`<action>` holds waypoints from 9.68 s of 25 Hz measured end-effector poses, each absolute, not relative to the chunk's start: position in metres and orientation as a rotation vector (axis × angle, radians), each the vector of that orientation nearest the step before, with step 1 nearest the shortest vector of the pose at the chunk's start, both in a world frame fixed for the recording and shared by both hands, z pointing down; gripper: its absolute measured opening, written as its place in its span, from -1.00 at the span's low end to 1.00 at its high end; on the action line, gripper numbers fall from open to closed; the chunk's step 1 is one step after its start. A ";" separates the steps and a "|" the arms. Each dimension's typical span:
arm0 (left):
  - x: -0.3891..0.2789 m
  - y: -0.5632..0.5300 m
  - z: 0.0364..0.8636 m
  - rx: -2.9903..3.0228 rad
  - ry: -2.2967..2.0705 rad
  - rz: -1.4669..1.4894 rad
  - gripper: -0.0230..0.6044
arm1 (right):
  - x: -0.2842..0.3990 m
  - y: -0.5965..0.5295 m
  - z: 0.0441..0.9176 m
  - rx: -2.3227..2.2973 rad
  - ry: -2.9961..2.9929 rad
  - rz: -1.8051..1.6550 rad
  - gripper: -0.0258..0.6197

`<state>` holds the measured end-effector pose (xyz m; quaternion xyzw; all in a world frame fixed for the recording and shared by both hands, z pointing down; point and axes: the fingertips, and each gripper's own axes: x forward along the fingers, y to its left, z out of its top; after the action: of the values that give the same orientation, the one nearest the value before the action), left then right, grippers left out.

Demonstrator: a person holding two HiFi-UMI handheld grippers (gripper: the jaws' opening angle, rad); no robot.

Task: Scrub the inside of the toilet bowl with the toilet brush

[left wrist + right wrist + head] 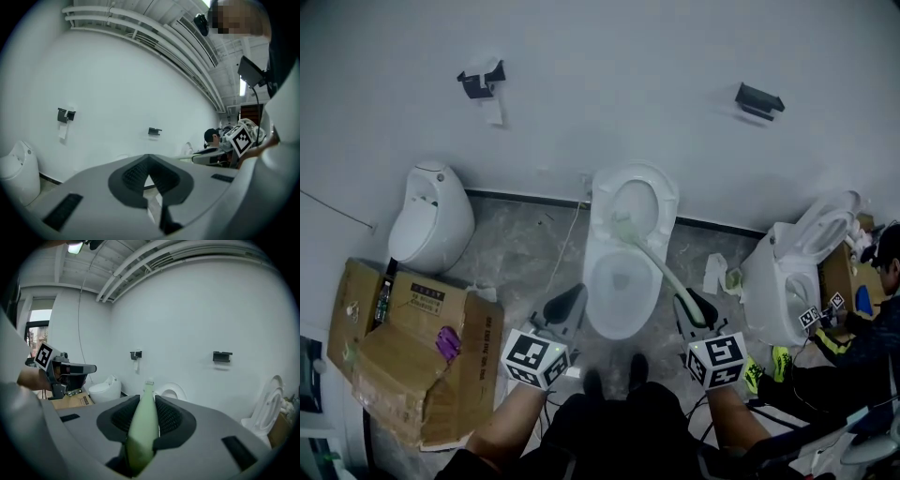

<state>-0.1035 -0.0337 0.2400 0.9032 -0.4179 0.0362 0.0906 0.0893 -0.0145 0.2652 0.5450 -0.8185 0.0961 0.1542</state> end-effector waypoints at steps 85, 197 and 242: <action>-0.100 -0.160 0.708 2.266 -1.150 0.580 -0.90 | 0.056 -0.164 0.820 1.038 -1.951 0.527 -0.59; -0.052 -0.118 0.647 2.373 -1.017 0.597 -0.90 | 0.135 -0.065 0.746 1.145 -1.769 0.483 -0.59; -0.101 -0.133 0.638 2.293 -1.185 0.538 -0.90 | -0.011 -0.061 0.737 0.937 -1.993 0.589 -0.59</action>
<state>-0.1014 -0.1327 0.6377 0.8420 -0.4353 0.1977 0.2499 -0.0110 -0.0606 0.7367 0.3733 -0.7943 0.2346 0.4179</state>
